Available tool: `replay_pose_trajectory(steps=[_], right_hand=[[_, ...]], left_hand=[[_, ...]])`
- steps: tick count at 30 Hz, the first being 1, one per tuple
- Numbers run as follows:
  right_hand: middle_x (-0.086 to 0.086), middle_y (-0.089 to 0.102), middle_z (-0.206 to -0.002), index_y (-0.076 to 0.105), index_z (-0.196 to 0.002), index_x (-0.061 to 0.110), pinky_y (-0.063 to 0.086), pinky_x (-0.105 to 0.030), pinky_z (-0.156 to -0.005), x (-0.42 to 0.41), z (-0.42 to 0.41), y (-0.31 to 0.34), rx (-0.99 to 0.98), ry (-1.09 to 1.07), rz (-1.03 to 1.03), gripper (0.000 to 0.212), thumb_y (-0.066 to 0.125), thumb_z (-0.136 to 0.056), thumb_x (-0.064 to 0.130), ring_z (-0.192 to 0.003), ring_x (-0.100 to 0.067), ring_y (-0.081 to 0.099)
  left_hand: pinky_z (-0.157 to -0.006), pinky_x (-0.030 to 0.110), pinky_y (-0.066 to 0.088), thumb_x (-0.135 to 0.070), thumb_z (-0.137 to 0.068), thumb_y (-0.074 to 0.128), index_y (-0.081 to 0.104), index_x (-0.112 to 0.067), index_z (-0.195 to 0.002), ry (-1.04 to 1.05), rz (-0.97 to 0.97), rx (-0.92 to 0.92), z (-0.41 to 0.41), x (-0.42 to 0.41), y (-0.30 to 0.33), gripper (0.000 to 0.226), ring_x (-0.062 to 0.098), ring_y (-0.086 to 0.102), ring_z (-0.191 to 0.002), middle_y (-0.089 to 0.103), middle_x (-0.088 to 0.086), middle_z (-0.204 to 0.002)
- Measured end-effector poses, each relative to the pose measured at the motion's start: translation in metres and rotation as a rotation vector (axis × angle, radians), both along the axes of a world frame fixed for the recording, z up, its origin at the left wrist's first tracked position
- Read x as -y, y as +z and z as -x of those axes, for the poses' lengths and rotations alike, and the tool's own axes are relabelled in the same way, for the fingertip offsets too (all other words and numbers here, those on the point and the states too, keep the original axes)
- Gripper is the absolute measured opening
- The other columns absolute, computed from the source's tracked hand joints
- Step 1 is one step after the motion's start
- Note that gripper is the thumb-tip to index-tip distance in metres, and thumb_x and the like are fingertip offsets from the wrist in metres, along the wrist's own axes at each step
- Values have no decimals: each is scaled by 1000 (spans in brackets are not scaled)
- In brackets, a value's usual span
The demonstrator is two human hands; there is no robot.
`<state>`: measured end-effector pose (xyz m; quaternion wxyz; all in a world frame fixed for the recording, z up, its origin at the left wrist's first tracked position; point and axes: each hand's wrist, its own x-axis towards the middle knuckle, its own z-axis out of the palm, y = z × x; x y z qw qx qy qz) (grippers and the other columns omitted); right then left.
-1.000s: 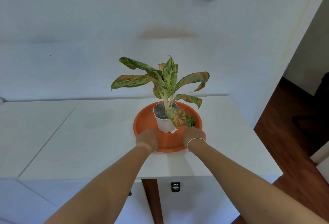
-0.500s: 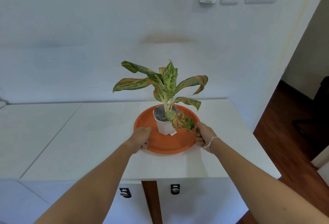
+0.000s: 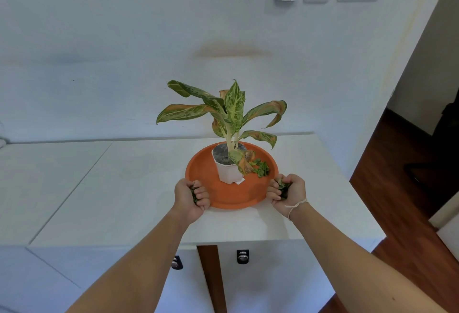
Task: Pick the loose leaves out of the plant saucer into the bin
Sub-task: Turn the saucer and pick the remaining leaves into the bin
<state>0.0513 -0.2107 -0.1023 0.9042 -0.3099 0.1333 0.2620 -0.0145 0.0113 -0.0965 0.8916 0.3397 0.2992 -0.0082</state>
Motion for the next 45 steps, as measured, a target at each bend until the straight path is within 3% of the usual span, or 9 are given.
replay_pose_trajectory(steps=[4,9,12,14,20,24,36,41,45], right_hand=[[-3,34,-46,29,-60,13,21,-12,-33,-2,3,3,17,-4,38,12,31,-53,4,-31,-13,27],[-3,33,-49,51,-81,5,25,-13,-32,-3,3,2,33,-30,152,31,23,-69,-5,-31,-11,29],[-4,33,-58,46,-69,7,28,-14,-33,-5,6,4,37,-37,167,21,30,-59,-2,-32,-12,31],[-5,34,-61,42,-63,10,30,-15,-33,-4,7,4,27,-34,179,17,30,-69,-1,-35,-13,33],[-5,45,-50,47,-56,8,33,-15,-36,2,6,0,-5,2,279,41,43,-88,33,-39,-15,38],[-5,45,-51,47,-56,9,34,-15,-35,3,2,-2,-34,-10,338,56,33,-97,46,-45,-16,37],[-5,42,-64,53,-82,10,34,-14,-32,4,-1,-5,50,81,544,16,47,-95,16,-51,-13,34],[-3,43,-62,55,-84,11,35,-16,-35,4,-1,2,78,91,567,30,56,-91,40,-50,-13,35],[-4,43,-59,54,-71,10,32,-18,-40,4,-3,4,42,59,625,50,36,-96,50,-48,-15,35]], left_hand=[[-31,9,19,-16,-83,28,29,-18,-56,15,5,-8,4,1,0,26,8,26,-26,28,-5,-37],[-29,12,22,-13,-84,32,31,-17,-58,17,-24,-32,4,3,0,26,8,28,-27,30,-5,-38],[-31,13,27,-11,-85,33,34,-16,-60,8,-58,-53,4,5,0,26,8,31,-29,32,-4,-39],[-31,13,27,-10,-85,34,34,-15,-61,4,-76,-56,5,7,2,25,7,30,-30,31,-4,-41],[-32,15,28,-13,-92,38,34,-16,-63,-48,-154,-74,8,12,5,30,7,29,-34,31,-3,-43],[-34,15,33,-22,-98,44,39,-15,-67,-36,-141,-70,10,11,5,32,7,33,-38,34,-2,-49],[-38,18,36,-12,-91,38,43,-11,-70,-20,10,25,9,10,7,22,13,39,-48,42,3,-53],[-37,17,36,-11,-87,35,48,-9,-68,-27,-8,23,9,10,7,23,13,42,-43,44,2,-49],[-36,16,35,-15,-91,37,44,-11,-65,-27,-30,9,7,7,4,27,12,42,-39,44,1,-48]])
